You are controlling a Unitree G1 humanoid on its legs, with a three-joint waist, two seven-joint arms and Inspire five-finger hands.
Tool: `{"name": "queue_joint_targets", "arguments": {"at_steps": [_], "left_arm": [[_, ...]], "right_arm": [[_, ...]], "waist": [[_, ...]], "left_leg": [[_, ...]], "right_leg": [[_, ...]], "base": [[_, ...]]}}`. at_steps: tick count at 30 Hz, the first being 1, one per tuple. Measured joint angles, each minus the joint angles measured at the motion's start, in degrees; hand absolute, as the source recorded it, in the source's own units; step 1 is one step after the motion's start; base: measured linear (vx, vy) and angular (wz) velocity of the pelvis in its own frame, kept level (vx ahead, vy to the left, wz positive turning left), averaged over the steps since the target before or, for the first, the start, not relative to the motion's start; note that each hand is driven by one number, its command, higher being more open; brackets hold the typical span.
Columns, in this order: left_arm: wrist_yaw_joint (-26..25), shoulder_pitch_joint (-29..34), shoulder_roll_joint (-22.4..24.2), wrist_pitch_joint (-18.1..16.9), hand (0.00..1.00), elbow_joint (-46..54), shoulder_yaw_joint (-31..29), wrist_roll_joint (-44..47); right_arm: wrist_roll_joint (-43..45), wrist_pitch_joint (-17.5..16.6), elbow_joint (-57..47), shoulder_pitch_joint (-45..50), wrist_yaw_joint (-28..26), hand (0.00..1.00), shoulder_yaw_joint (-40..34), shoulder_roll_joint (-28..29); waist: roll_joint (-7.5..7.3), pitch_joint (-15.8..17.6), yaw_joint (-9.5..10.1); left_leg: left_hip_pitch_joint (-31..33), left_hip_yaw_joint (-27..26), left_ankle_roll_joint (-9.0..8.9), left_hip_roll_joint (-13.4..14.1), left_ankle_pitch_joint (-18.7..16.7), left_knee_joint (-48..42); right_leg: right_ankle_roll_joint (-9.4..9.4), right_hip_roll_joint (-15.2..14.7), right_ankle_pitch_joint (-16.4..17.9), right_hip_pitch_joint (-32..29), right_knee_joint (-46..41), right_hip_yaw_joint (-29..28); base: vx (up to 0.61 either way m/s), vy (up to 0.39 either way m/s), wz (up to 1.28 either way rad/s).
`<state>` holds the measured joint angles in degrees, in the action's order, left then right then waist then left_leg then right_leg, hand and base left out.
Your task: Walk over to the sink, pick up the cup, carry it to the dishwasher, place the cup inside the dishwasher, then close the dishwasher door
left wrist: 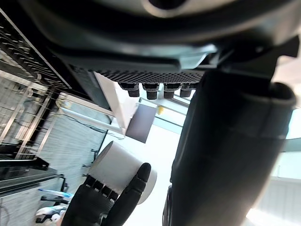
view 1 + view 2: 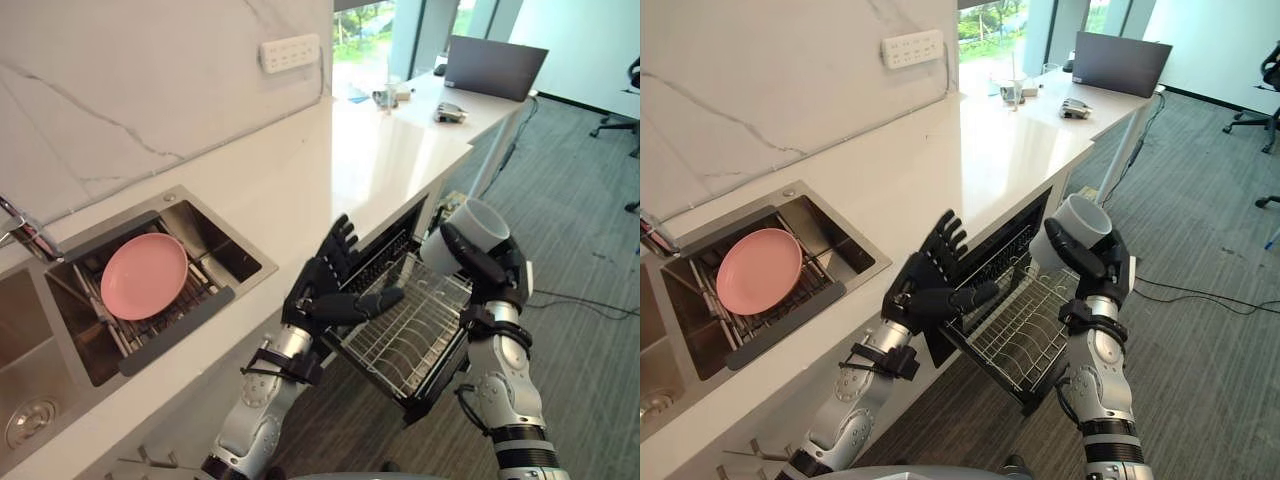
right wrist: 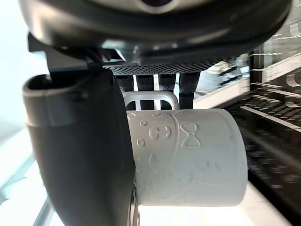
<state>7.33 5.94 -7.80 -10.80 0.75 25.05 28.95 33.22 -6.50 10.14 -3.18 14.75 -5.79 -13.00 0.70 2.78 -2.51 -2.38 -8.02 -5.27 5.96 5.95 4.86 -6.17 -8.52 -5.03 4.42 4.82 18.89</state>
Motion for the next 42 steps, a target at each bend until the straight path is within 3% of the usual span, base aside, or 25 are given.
{"name": "queue_joint_targets", "arguments": {"at_steps": [5, 12, 16, 19, 21, 27, 31, 34, 37, 38, 42], "left_arm": [[2.2, 3.2, -0.8, 0.6, 1.0, -6.4, 0.4, 1.2], [2.1, 7.8, -5.7, 1.3, 1.0, -17.8, 0.7, -8.0], [2.7, 8.5, -7.8, 1.4, 1.0, -19.7, -1.2, -12.4], [2.5, 5.8, -7.7, 1.0, 1.0, -23.1, -1.2, -13.2], [0.7, 4.3, -7.5, 0.9, 1.0, -25.6, -2.3, -13.2], [-7.5, 4.9, -7.3, -1.1, 1.0, -27.4, -6.3, -17.0], [-10.2, 5.0, -6.5, -2.1, 1.0, -31.2, -9.8, -17.2], [-11.3, 5.0, -5.8, -2.5, 1.0, -33.8, -12.8, -17.1], [-11.8, 5.6, -5.4, -2.7, 1.0, -35.2, -14.5, -16.2], [-11.9, 5.9, -5.4, -2.7, 1.0, -35.2, -14.8, -15.3], [-11.9, 6.9, -4.4, -3.3, 1.0, -35.2, -15.6, -15.1]], "right_arm": [[-1.6, 0.9, 4.6, -0.2, -2.8, 0.0, -0.2, -3.5], [-7.9, 4.3, 17.7, -2.3, -6.2, 0.0, 2.8, -6.6], [-8.6, 6.9, 28.7, -10.8, -8.5, 0.0, 6.3, -9.6], [-8.6, 8.4, 36.9, -19.8, -10.3, 0.0, 6.4, -13.1], [-8.7, 8.5, 37.7, -23.6, -10.6, 0.0, 6.4, -14.5], [-11.5, 9.0, 37.6, -25.6, -10.8, 0.0, 6.4, -14.5], [-13.2, 9.8, 39.6, -27.6, -10.8, 0.0, 6.4, -15.5], [-14.8, 11.0, 41.6, -30.5, -10.8, 0.0, 6.2, -18.9], [-17.2, 11.7, 42.8, -32.5, -10.9, 0.0, 6.2, -19.8], [-18.1, 12.2, 43.2, -33.0, -10.9, 1.0, 6.2, -20.3], [-20.2, 13.5, 46.0, -34.5, -10.9, 1.0, 6.2, -20.7]], "waist": [[-0.56, 0.4, 1.0], [-0.91, 1.7, 1.6], [-0.22, 5.4, 2.28], [1.41, 9.3, 4.7], [1.99, 12.6, 5.31], [2.28, 17.0, 6.55], [2.97, 19.3, 6.92], [4.24, 21.7, 8.33], [4.64, 21.9, 9.09], [4.75, 21.9, 9.47], [4.89, 22.0, 9.93]], "left_leg": [[0.4, 2.0, 0.42, -0.7, 0.3, 0.0], [1.9, 5.2, 0.64, -1.4, 1.3, 0.4], [4.8, 7.2, 0.88, -1.9, 2.8, 0.3], [7.5, 7.8, 1.41, -2.0, 4.1, 0.1], [8.6, 9.1, 1.36, -2.3, 5.0, 0.1], [10.5, 9.6, 1.53, -3.2, 5.4, 0.0], [11.5, 10.0, 1.75, -4.0, 5.5, -0.2], [12.1, 10.6, 2.02, -4.4, 5.7, -0.4], [12.6, 11.0, 2.27, -4.5, 5.8, -0.4], [12.8, 11.5, 2.33, -4.5, 5.9, -0.4], [12.9, 12.6, 2.75, -4.9, 6.2, 0.0]], "right_leg": [[-0.38, -0.9, 0.3, 1.0, 0.0, 2.0], [-0.69, -1.3, 0.5, 1.5, 0.0, 5.4], [-0.95, -1.5, 0.2, -0.1, 0.0, 7.4], [-0.44, -1.7, -1.5, -2.4, 0.0, 7.8], [-0.43, -2.1, -1.7, -2.8, 0.0, 9.2], [-0.77, -3.1, -1.6, -4.7, -1.2, 9.6], [-1.2, -4.1, -1.2, -6.0, -2.8, 9.8], [-1.32, -4.8, -0.9, -6.6, -4.2, 10.0], [-1.28, -5.1, -0.2, -7.4, -5.5, 10.3], [-1.32, -5.2, 0.2, -7.6, -6.3, 10.7], [-1.48, -6.1, 1.6, -8.1, -8.5, 11.6]], "base": [[-0.02, 0.005, 0.25], [-0.05, -0.006, 0.24], [-0.09, 0.009, 0.28], [-0.08, 0.035, 0.14], [-0.07, 0.042, 0.26], [0.0, 0.025, 0.08], [0.01, 0.034, 0.07], [-0.03, 0.036, 0.11], [-0.03, 0.014, 0.11], [-0.03, -0.006, 0.22], [-0.03, -0.008, 0.15]]}}
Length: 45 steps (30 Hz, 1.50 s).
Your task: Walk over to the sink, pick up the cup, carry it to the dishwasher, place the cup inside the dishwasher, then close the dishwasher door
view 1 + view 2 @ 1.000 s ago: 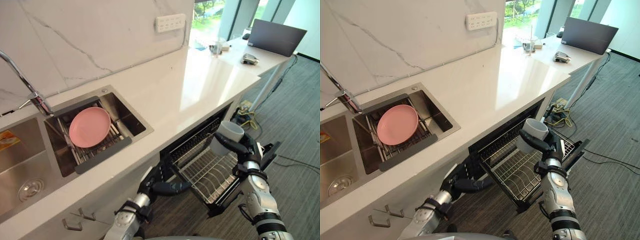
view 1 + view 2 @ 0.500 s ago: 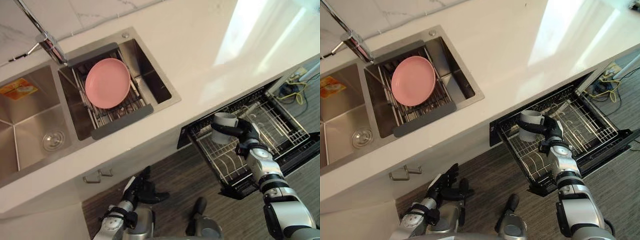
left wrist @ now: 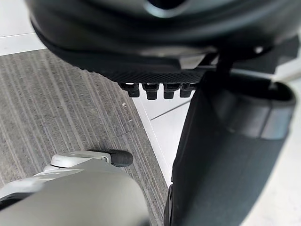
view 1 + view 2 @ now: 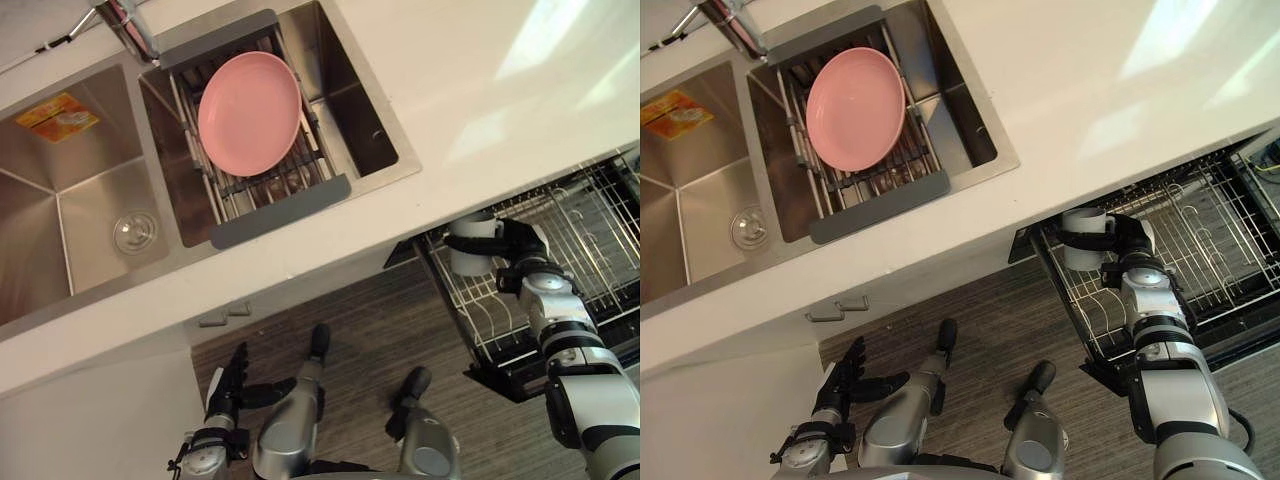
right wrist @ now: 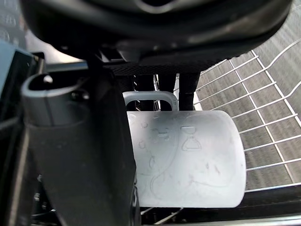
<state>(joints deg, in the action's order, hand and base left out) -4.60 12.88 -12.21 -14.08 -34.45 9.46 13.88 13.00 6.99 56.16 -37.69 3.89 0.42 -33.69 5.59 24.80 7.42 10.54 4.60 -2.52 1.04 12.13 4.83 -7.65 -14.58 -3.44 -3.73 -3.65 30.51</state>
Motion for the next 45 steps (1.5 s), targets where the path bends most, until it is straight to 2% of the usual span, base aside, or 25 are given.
{"name": "queue_joint_targets", "arguments": {"at_steps": [7, 13, 14, 17, 18, 21, 24, 29, 32, 34, 36, 39, 40, 42, 43, 44, 45], "left_arm": [[0.0, 0.0, 0.3, -0.3, 1.0, 0.4, -0.8, 0.8], [0.6, 0.0, 2.4, 0.0, 1.0, 0.6, -1.8, 0.8], [0.9, 0.0, 2.4, 0.3, 1.0, 0.6, -2.2, 0.8], [1.0, 0.8, 2.4, 2.1, 1.0, 0.5, -4.5, 1.4], [1.0, 1.5, 2.5, 2.9, 1.0, 0.4, -5.7, 1.9], [0.8, 3.7, 3.4, 4.5, 1.0, 0.2, -8.6, 1.9], [1.0, 4.3, 4.7, 5.4, 1.0, -2.0, -11.2, 2.0], [1.2, 4.4, 6.0, 6.9, 1.0, -6.2, -14.6, 3.2], [1.2, 4.6, 6.7, 7.6, 1.0, -8.5, -16.1, 3.8], [1.2, 4.7, 7.1, 8.5, 1.0, -11.0, -18.0, 4.2], [0.9, 5.0, 7.6, 9.4, 1.0, -11.5, -19.3, 4.2], [0.4, 4.5, 8.2, 11.4, 1.0, -12.5, -20.2, 4.3], [0.1, 3.8, 8.2, 12.9, 1.0, -13.7, -20.3, 4.3], [-0.1, 3.3, 8.2, 13.8, 1.0, -15.1, -20.4, 4.1], [-0.3, 3.2, 8.4, 14.2, 1.0, -15.7, -20.4, 4.1], [-0.6, 3.4, 9.3, 14.8, 1.0, -16.0, -20.8, 4.2], [-0.8, 3.5, 10.1, 15.0, 1.0, -15.7, -21.5, 4.2]], "right_arm": [[-0.8, 0.4, 0.1, 0.3, 0.6, 1.0, -1.4, 0.2], [-0.8, 0.2, -14.7, 7.4, 3.2, 1.0, -3.6, 3.4], [-0.8, 0.2, -17.3, 9.0, 3.5, 1.0, -3.8, 4.5], [1.3, -0.2, -23.5, 15.3, 4.1, 1.0, -5.2, 9.3], [3.0, -0.5, -26.5, 19.0, 4.8, 1.0, -6.5, 11.7], [8.5, -1.2, -36.4, 29.6, 5.3, 1.0, -10.9, 17.0], [10.6, -3.9, -45.0, 36.6, 4.7, 1.0, -14.0, 19.6], [15.0, -8.8, -51.9, 42.6, 2.1, 1.0, -18.1, 22.0], [20.4, -10.4, -55.5, 44.2, -0.5, 1.0, -20.4, 23.1], [25.5, -12.3, -60.9, 46.3, -5.2, 1.0, -21.3, 23.9], [26.4, -13.6, -64.4, 47.4, -8.8, 1.0, -21.1, 24.4], [27.3, -15.8, -68.0, 47.6, -14.4, 1.0, -18.7, 24.4], [27.5, -16.1, -68.2, 47.5, -16.1, 1.0, -17.2, 24.5], [27.5, -16.4, -68.3, 47.3, -16.9, 1.0, -15.6, 23.9], [27.5, -16.4, -68.2, 47.3, -17.1, 1.0, -15.2, 23.4], [27.6, -16.3, -68.1, 47.0, -18.0, 1.0, -14.2, 22.2], [27.6, -16.2, -67.8, 46.6, -19.1, 1.0, -12.6, 22.2]], "waist": [[0.04, 0.0, -0.22], [-0.28, -0.1, -0.61], [-0.55, -0.3, -0.76], [-2.72, -1.8, -1.05], [-3.88, -3.3, -1.33], [-6.01, -7.0, -2.65], [-6.45, -9.8, -4.75], [-6.43, -13.1, -7.07], [-6.12, -13.5, -7.29], [-5.38, -14.0, -7.69], [-4.91, -14.3, -8.14], [-4.12, -14.8, -8.6], [-3.95, -15.4, -9.06], [-3.37, -16.0, -10.07], [-2.92, -16.3, -9.99], [-1.61, -16.7, -9.49], [-1.52, -16.7, -8.44]], "left_leg": [[-0.3, 0.2, 0.31, -0.6, 0.2, 0.1], [-3.0, -0.6, -0.06, -0.3, -0.1, 0.1], [-3.6, -0.8, -0.25, -0.1, -0.4, 0.1], [-5.4, -2.7, -0.38, 0.6, -1.2, 0.2], [-5.9, -3.5, -0.47, 0.8, -1.7, 0.2], [-8.0, -6.2, -0.47, 1.2, -2.9, 0.1], [-10.7, -9.5, -0.68, 1.7, -4.2, 0.1], [-13.0, -13.5, -1.75, 3.7, -6.5, -1.2], [-12.7, -15.7, -2.19, 5.4, -9.4, -5.5], [-11.5, -16.2, -3.0, 7.1, -11.6, -9.8], [-10.9, -15.8, -3.33, 7.8, -12.2, -11.4], [-9.5, -16.1, -2.84, 8.1, -12.3, -12.3], [-9.0, -21.8, 0.13, 9.5, -13.8, -12.8], [-8.9, -30.7, 0.73, 11.8, -13.6, -13.4], [-8.6, -32.0, 0.93, 12.0, -12.9, -13.6], [-8.1, -32.1, 0.47, 11.9, -9.5, -13.3], [-8.4, -31.4, 0.44, 10.7, -9.4, -12.6]], "right_leg": [[-0.29, -0.8, 0.9, -0.1, -1.4, 0.1], [-0.3, -0.6, 1.0, 2.3, -1.0, -0.7], [-0.28, -0.4, 1.0, 2.8, -0.8, -0.9], [-0.21, 0.5, 1.0, 3.8, 0.3, -2.6], [-0.19, 0.7, 0.8, 4.1, 0.9, -3.4], [-0.3, 1.1, 0.6, 5.0, 2.0, -5.9], [-0.27, 1.6, 0.2, 6.0, 3.1, -9.0], [0.1, 3.7, 0.0, 6.7, 4.4, -13.0], [0.87, 5.1, -0.3, 7.0, 5.0, -15.3], [1.8, 6.5, -0.3, 7.5, 5.2, -16.1], [2.11, 7.0, -0.4, 8.0, 5.8, -15.7], [2.58, 6.9, -0.3, 8.8, 5.8, -13.2], [2.51, 6.0, -0.2, 10.0, 5.8, -9.6], [1.71, 4.4, 0.3, 11.5, 5.6, -3.9], [1.38, 3.9, 0.6, 11.8, 5.5, -2.5], [0.6, 3.4, 1.1, 12.0, 4.6, -0.6], [-0.13, 2.3, 1.2, 12.8, 4.5, 0.5]], "base": [[-0.01, -0.026, 0.03], [-0.03, -0.036, -0.07], [-0.05, -0.054, -0.21], [-0.02, -0.055, -0.33], [0.02, -0.041, -0.29], [0.07, -0.041, -0.45], [0.07, -0.028, -0.56], [0.0, -0.051, -0.52], [-0.02, -0.079, -0.45], [-0.02, -0.071, -0.25], [0.0, -0.046, 0.03], [-0.02, -0.022, 0.46], [0.0, 0.002, 1.01], [0.03, 0.032, 1.46], [0.03, 0.096, 1.44], [0.02, 0.135, 0.96], [0.01, 0.103, 0.72]]}}
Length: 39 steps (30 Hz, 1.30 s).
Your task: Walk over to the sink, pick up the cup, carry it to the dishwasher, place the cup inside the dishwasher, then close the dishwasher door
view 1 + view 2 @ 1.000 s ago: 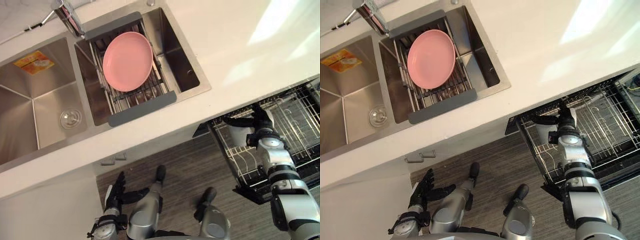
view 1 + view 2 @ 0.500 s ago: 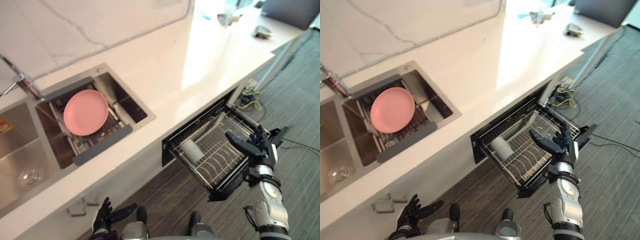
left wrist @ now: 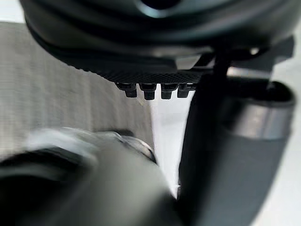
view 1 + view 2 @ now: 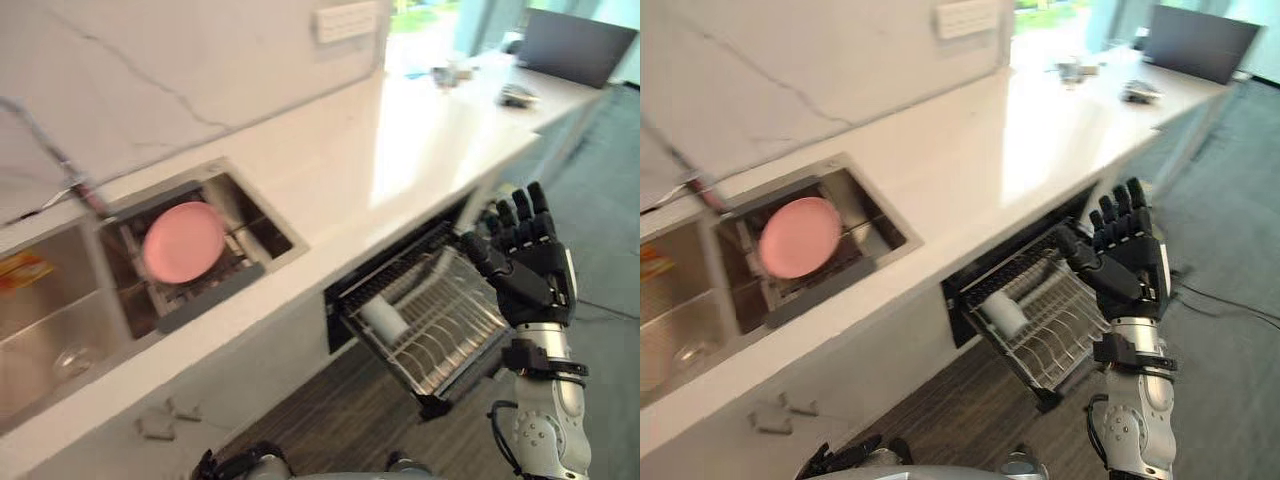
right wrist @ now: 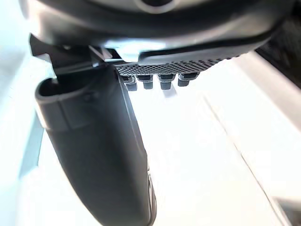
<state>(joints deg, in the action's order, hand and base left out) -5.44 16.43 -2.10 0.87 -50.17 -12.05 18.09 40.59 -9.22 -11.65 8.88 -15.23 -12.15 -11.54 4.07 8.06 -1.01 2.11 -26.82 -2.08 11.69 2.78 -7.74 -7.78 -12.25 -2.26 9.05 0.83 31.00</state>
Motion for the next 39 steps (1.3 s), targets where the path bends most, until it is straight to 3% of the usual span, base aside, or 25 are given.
{"name": "queue_joint_targets", "arguments": {"at_steps": [4, 6, 8, 10, 11, 12, 13, 14, 16, 17, 18, 19, 21, 22, 23, 24, 25, 26, 28, 32, 33, 39], "left_arm": [[-1.1, -0.1, 0.3, 0.4, 1.0, 0.2, -0.3, -0.7], [-1.2, 0.0, 0.2, 0.3, 1.0, -0.4, -0.4, -2.4], [-1.1, 0.0, -0.1, 0.3, 1.0, -0.6, -0.3, -2.4], [-0.5, -0.5, -1.1, 0.0, 1.0, -1.8, 0.2, -2.3], [-0.4, -0.5, -2.1, 0.0, 1.0, -1.9, 0.7, -2.3], [0.1, -0.8, -3.4, 0.1, 1.0, -1.9, 1.2, -2.3], [0.4, -1.7, -3.8, 0.2, 1.0, -2.7, 1.7, -2.3], [0.6, -2.2, -4.4, 0.3, 1.0, -3.2, 3.0, -2.3], [0.8, -2.9, -6.4, 0.8, 1.0, -3.6, 5.7, -2.3], [0.5, -3.8, -7.3, 1.7, 1.0, -3.8, 5.8, -2.3], [0.4, -4.3, -7.7, 2.1, 1.0, -3.9, 5.9, -2.4], [0.4, -5.1, -8.1, 2.5, 1.0, -4.0, 6.1, -3.9], [0.5, -6.3, -8.7, 2.6, 1.0, -3.8, 8.2, -8.7], [0.5, -6.3, -8.8, 2.7, 1.0, -3.8, 8.4, -8.7], [0.6, -6.4, -9.2, 3.4, 1.0, -3.7, 9.4, -8.7], [0.7, -6.2, -9.9, 4.7, 1.0, -3.8, 9.8, -8.5], [0.7, -6.0, -10.2, 5.1, 1.0, -4.0, 9.7, -8.4], [0.4, -5.7, -9.8, 5.5, 1.0, -4.0, 9.5, -7.5], [0.3, -5.5, -8.4, 5.4, 1.0, -4.0, 8.8, -5.5], [0.5, -4.7, -7.6, 5.3, 1.0, -4.3, 5.9, -4.8], [1.0, -3.8, -6.1, 4.6, 1.0, -4.6, 4.7, -4.8], [1.0, -3.7, -6.1, 4.3, 1.0, -4.6, 4.7, -4.7]], "right_arm": [[1.1, -0.1, -0.4, -2.0, -2.6, 1.0, 3.8, 0.8], [2.1, -1.3, -0.4, -1.9, -1.3, 1.0, 3.1, 1.2], [2.4, -2.3, -0.3, -1.9, 0.3, 1.0, 2.6, 2.2], [2.4, -3.3, -0.2, -1.6, 1.8, 1.0, 2.5, 2.7], [2.4, -3.8, 0.1, -1.5, 2.7, 1.0, 2.3, 2.7], [2.4, -4.4, 0.5, -1.5, 3.5, 1.0, 2.2, 2.7], [2.4, -4.7, 1.3, -1.6, 4.0, 1.0, 2.0, 2.0], [2.4, -4.8, 2.3, -1.6, 4.3, 1.0, 1.8, 1.6], [2.4, -4.8, 4.1, -1.4, 4.9, 1.0, 1.9, 2.0], [2.4, -4.8, 4.6, -1.0, 5.2, 1.0, 2.4, 2.5], [2.3, -4.8, 4.5, -0.8, 5.3, 1.0, 2.4, 2.5], [2.0, -5.0, 4.0, -0.6, 6.0, 1.0, 2.3, 2.5], [2.1, -5.5, 2.0, 0.0, 7.0, 1.0, 1.7, 2.5], [2.1, -5.5, 1.7, 0.2, 6.9, 1.0, 1.7, 2.5], [2.0, -5.7, 1.3, 1.1, 6.6, 1.0, 1.5, 2.6], [2.0, -5.7, 1.3, 2.0, 6.1, 1.0, 1.5, 2.8], [2.0, -5.8, 1.3, 2.4, 5.7, 1.0, 1.4, 3.0], [2.0, -5.8, 1.7, 2.6, 5.2, 1.0, 0.9, 2.8], [2.1, -5.7, 1.8, 2.5, 4.7, 1.0, -0.3, 2.7], [2.3, -5.7, 1.9, 2.5, 4.3, 1.0, -4.1, 2.7], [2.7, -3.3, 2.0, 4.2, 1.5, 1.0, -3.2, 2.8], [2.7, -3.3, 2.0, 4.1, 1.8, 1.0, -2.5, 2.8]], "waist": [[-0.34, -0.1, 0.5], [-0.83, 0.0, -0.16], [-1.47, 0.1, -0.15], [-2.36, -0.1, -0.31], [-3.82, -0.3, -0.56], [-5.65, -0.3, -0.77], [-5.91, -0.2, -0.95], [-5.86, -0.2, -0.97], [-6.84, 0.3, -1.17], [-7.96, 0.7, -1.42], [-8.41, 0.9, -1.5], [-8.71, 0.8, -1.67], [-8.68, 0.9, -1.74], [-8.67, 0.9, -1.73], [-9.11, 0.7, -1.7], [-10.4, 0.4, -1.65], [-10.78, 0.3, -1.64], [-9.86, 0.1, -1.47], [-7.8, 0.1, -1.53], [-7.28, -0.1, -1.59], [-5.52, -0.9, -2.14], [-5.25, -1.4, -1.89]], "left_leg": [[-2.9, 0.3, 0.97, -4.4, 2.6, 7.0], [-5.1, 1.3, 1.12, -7.2, 5.9, 13.1], [-5.1, 1.7, 1.37, -8.2, 5.7, 13.1], [-5.1, 2.6, 2.08, -9.9, 5.0, 13.1], [-5.0, 3.4, 2.58, -11.4, 4.5, 13.1], [-5.0, 4.2, 2.96, -13.0, 3.3, 13.1], [-4.7, 5.9, 3.33, -13.0, 3.0, 13.1], [-4.6, 6.8, 3.48, -12.9, 2.9, 12.9], [-5.7, 9.9, 4.29, -12.3, 2.5, 12.6], [-6.2, 12.2, 5.35, -11.9, 2.0, 12.4], [-6.3, 13.4, 5.44, -11.6, 1.9, 12.4], [-6.3, 15.6, 5.47, -11.0, 1.7, 12.4], [-6.3, 18.5, 5.41, -11.4, 1.1, 12.4], [-6.3, 18.8, 5.35, -11.5, 1.0, 12.4], [-6.6, 19.5, 4.77, -12.5, 1.0, 11.7], [-7.6, 20.3, 4.28, -14.0, 0.0, 10.8], [-8.0, 20.7, 4.05, -14.9, -0.7, 10.4], [-8.1, 21.0, 3.08, -14.2, -2.2, 8.8], [-7.7, 21.1, 2.23, -12.2, -3.7, 7.7], [-8.6, 20.8, 0.79, -9.6, -5.0, 7.9], [-11.2, 19.9, 0.62, -9.9, -5.4, 9.5], [-9.9, 21.4, 0.52, -10.0, -5.7, 8.3]], "right_leg": [[-1.65, -2.7, -0.5, 1.4, 0.3, 1.7], [-2.7, -4.0, -0.4, 2.2, 0.1, 3.2], [-3.35, -5.0, -0.1, 2.3, -0.3, 3.9], [-3.87, -7.7, 2.9, 0.9, -5.0, 4.5], [-4.33, -10.6, 5.5, -0.3, -9.8, 5.1], [-3.49, -13.2, 6.8, -0.4, -14.2, 6.1], [-0.07, -15.0, 6.9, -2.5, -20.3, 5.6], [4.95, -15.9, 5.3, -5.6, -26.7, 3.2], [11.04, -16.2, -0.5, -10.9, -37.3, -6.0], [6.33, -13.9, 5.0, -13.5, -41.0, -12.1], [5.2, -11.5, 7.5, -14.0, -40.9, -14.4], [3.86, -6.5, 11.3, -15.1, -37.8, -18.6], [2.94, 0.2, 12.6, -17.6, -26.8, -24.4], [2.88, 0.5, 12.6, -18.0, -25.7, -25.0], [2.82, 1.2, 10.4, -19.0, -21.8, -26.2], [2.63, 0.9, 3.0, -18.9, -18.9, -26.3], [2.59, 0.7, 1.8, -18.7, -18.0, -25.8], [1.73, 0.9, 2.7, -16.1, -15.5, -25.5], [2.38, 3.1, 1.1, -13.8, -10.7, -24.4], [2.95, 6.0, 0.6, -11.3, -6.7, -23.9], [2.83, 6.0, 0.4, -8.4, -4.3, -24.2], [2.81, 5.6, 0.4, -8.0, -3.8, -22.2]], "base": [[0.04, 0.096, 0.27], [0.07, 0.105, 0.35], [0.05, 0.093, 0.19], [0.08, 0.124, 0.3], [0.1, 0.122, 0.54], [0.14, 0.087, 0.67], [0.14, 0.104, 0.66], [0.15, 0.109, 0.54], [0.17, 0.098, 0.68], [0.17, 0.035, 0.8], [0.16, -0.002, 0.91], [0.17, -0.003, 0.93], [0.18, -0.019, 0.86], [0.15, -0.046, 0.61], [0.18, -0.077, 0.5], [0.2, -0.1, 0.51], [0.24, -0.146, 0.26], [0.22, -0.138, 0.07], [0.18, -0.104, -0.03], [0.14, -0.082, -0.07], [0.04, -0.022, -0.02], [-0.01, -0.004, 0.13]]}}
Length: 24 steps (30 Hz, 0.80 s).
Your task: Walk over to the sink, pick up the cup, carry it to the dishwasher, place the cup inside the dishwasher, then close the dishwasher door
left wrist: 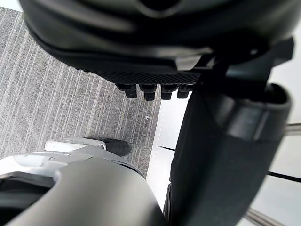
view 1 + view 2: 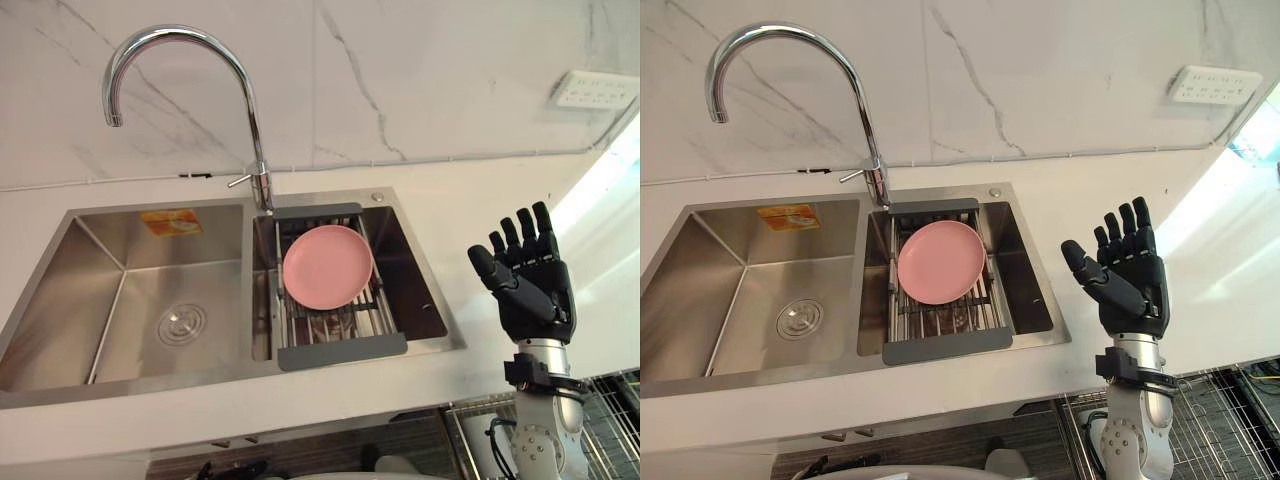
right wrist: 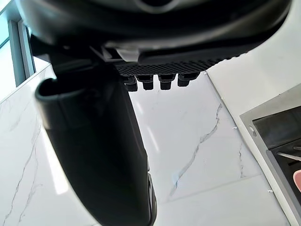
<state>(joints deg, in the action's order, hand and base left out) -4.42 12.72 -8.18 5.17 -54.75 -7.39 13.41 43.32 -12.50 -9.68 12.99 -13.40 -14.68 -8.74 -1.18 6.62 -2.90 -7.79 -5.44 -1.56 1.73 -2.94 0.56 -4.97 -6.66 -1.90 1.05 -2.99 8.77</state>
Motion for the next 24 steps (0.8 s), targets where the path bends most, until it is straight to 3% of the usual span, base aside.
{"name": "queue_joint_targets", "arguments": {"at_steps": [4, 6, 9, 12, 17, 20, 24], "left_arm": [[-0.5, 0.5, 0.7, -0.7, 1.0, 0.5, -0.1, 0.2], [-0.6, 0.4, 0.8, -0.7, 1.0, 1.0, 0.1, 0.2], [-0.5, 0.3, 0.8, -0.2, 1.0, 2.5, 1.3, 0.0], [0.9, 0.1, 0.3, -0.2, 1.0, 3.0, 3.2, -0.2], [2.1, -0.9, 0.5, -0.5, 1.0, 3.0, 4.4, 3.8], [2.3, -1.0, 0.8, -0.6, 1.0, 1.8, 3.4, 5.5], [1.8, -0.8, 0.5, 0.7, 1.0, -2.1, 0.9, 5.7]], "right_arm": [[0.6, 0.8, 0.3, -1.6, 0.2, 1.0, 3.3, -0.1], [0.4, 1.6, 1.0, -1.9, 0.7, 1.0, 4.0, -0.4], [-5.8, 4.7, 4.3, -5.0, 4.8, 1.0, 4.0, -1.9], [-9.8, 8.9, 6.0, -6.4, 4.7, 1.0, 4.1, -4.5], [-20.2, 9.9, 7.7, -6.4, 5.1, 1.0, 4.0, -10.3], [-27.0, 9.9, 7.7, -7.8, 5.2, 1.0, 4.8, -14.5], [-32.9, 11.3, 7.6, -10.8, 1.9, 1.0, 8.9, -19.5]], "waist": [[0.6, -0.8, 1.53], [1.11, -2.0, 1.69], [1.39, -2.1, 2.3], [1.84, -2.2, 2.38], [2.81, -2.7, 1.14], [2.63, -2.7, 0.45], [1.9, -3.0, 0.66]], "left_leg": [[2.1, -0.9, -0.3, 1.0, -0.5, -1.5], [3.8, -9.6, -1.6, 3.9, 0.1, -2.0], [4.6, -9.9, -1.7, 4.3, 0.9, -2.0], [4.7, -11.4, -2.13, 4.9, 0.7, -2.0], [3.1, -12.9, -2.26, 4.9, 0.6, -1.5], [2.5, -13.3, -2.39, 4.8, 0.5, -1.5], [1.6, -14.5, -2.37, 5.0, 0.5, -1.7]], "right_leg": [[0.23, 0.1, -0.7, 0.1, 1.8, 2.0], [0.32, -0.1, -0.8, 0.1, 3.1, 5.1], [0.1, 0.2, -1.5, 0.1, 5.4, 6.1], [0.29, 1.3, -3.5, 0.3, 7.8, 5.2], [-0.11, 1.5, -3.8, 0.6, 7.8, 4.0], [-0.13, 1.5, -4.2, 0.8, 7.9, 3.6], [1.19, 1.3, -3.4, 0.7, 8.2, 4.3]], "base": [[-0.03, -0.027, 0.22], [-0.02, -0.053, 0.52], [0.01, -0.042, 0.19], [0.04, -0.038, -0.24], [0.01, -0.015, -0.27], [-0.07, 0.004, -0.12], [-0.13, -0.024, -0.16]]}}
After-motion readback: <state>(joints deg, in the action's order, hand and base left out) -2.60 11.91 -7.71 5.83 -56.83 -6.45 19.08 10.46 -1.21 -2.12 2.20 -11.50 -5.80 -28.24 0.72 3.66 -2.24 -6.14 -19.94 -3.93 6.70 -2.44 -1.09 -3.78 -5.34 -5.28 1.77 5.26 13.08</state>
